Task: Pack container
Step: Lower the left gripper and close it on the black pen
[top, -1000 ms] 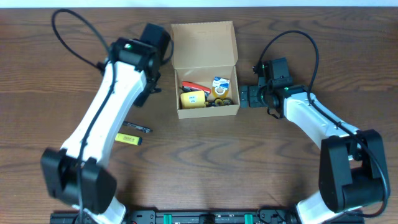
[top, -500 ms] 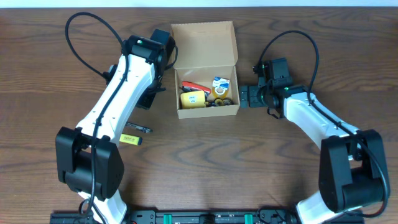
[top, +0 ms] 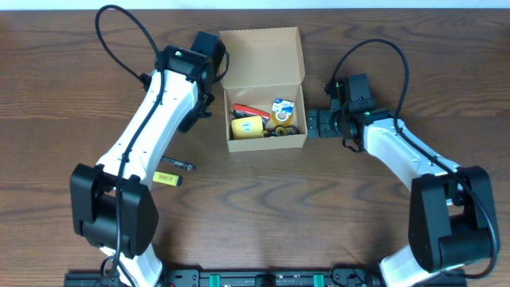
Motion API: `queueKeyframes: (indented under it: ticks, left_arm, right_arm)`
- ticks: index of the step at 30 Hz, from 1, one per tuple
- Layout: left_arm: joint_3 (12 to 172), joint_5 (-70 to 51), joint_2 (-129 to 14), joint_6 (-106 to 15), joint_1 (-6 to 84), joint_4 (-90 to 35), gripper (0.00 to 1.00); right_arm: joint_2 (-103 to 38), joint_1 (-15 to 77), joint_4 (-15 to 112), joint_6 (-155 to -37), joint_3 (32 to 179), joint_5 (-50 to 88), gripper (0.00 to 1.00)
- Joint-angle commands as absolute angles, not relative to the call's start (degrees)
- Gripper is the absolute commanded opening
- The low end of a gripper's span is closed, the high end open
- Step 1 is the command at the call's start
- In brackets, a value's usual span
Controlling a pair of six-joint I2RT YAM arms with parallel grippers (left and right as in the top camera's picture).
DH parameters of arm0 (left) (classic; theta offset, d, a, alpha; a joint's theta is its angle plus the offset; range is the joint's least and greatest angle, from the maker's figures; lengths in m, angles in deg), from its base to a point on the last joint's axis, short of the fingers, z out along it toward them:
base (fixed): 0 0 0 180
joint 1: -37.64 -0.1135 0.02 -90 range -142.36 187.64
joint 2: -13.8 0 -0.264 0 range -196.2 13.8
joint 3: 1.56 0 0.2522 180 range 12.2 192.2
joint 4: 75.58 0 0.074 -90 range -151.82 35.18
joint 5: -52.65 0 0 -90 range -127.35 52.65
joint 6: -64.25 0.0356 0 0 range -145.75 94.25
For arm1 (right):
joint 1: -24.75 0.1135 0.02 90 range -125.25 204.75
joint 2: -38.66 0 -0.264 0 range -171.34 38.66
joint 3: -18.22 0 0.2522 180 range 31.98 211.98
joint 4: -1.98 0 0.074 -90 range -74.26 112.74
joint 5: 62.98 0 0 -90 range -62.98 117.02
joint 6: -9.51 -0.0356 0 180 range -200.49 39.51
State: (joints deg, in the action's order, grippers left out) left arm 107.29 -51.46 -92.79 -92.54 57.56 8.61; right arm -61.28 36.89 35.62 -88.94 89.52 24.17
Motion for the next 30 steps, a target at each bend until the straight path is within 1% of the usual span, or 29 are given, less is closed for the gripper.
queueKeyframes:
  ticks: [1,5,8,15,17,21,22,26,28,29,30]
  left_arm:
    - [106.94,-53.56,-88.7,-85.59,57.48,8.85,0.06]
    - [104.89,-56.9,-83.7,-81.54,57.41,9.94,0.06]
    - [98.33,-56.9,-77.34,-79.47,57.41,7.32,0.06]
    - [81.7,-57.16,-62.32,-79.86,56.25,2.97,0.06]
    - [76.43,-55.22,-59.54,-80.74,54.57,0.31,0.06]
    - [69.15,-49.56,-58.52,-85.52,50.85,-6.3,0.06]
    - [67.62,-48.75,-58.65,-87.12,49.96,-7.74,0.08]
    - [62.66,-46.26,-60.48,-90.31,46.77,-13.97,0.14]
    - [60.91,-45.32,-62.06,-90.33,46.02,-17.66,0.24]
    - [60.13,-44.62,-63.11,-90.35,45.74,-20.04,0.31]
    - [59.54,-43.77,-64.68,-90.9,45.56,-22.64,0.46]
  right_arm:
    - [-61.8,36.73,35.69,-88.11,89.39,24.17,0.99]
    - [-61.8,36.73,35.69,-88.11,89.39,24.19,0.99]
    - [-61.8,36.73,35.69,-88.11,89.39,24.19,0.99]
    - [-61.8,36.73,35.69,-88.11,89.39,24.19,0.99]
    - [-61.8,36.73,35.69,-88.11,89.39,24.17,0.99]
    - [-61.8,36.73,35.69,-88.11,89.39,24.17,0.99]
    - [-61.8,36.73,35.69,-88.11,89.39,24.19,0.99]
    - [-61.8,36.73,35.69,-88.11,89.39,24.17,0.99]
    - [-61.8,36.73,35.69,-88.11,89.39,24.19,0.99]
    - [-61.8,36.73,35.69,-88.11,89.39,24.17,0.99]
    - [-61.8,36.73,35.69,-88.11,89.39,24.19,0.99]
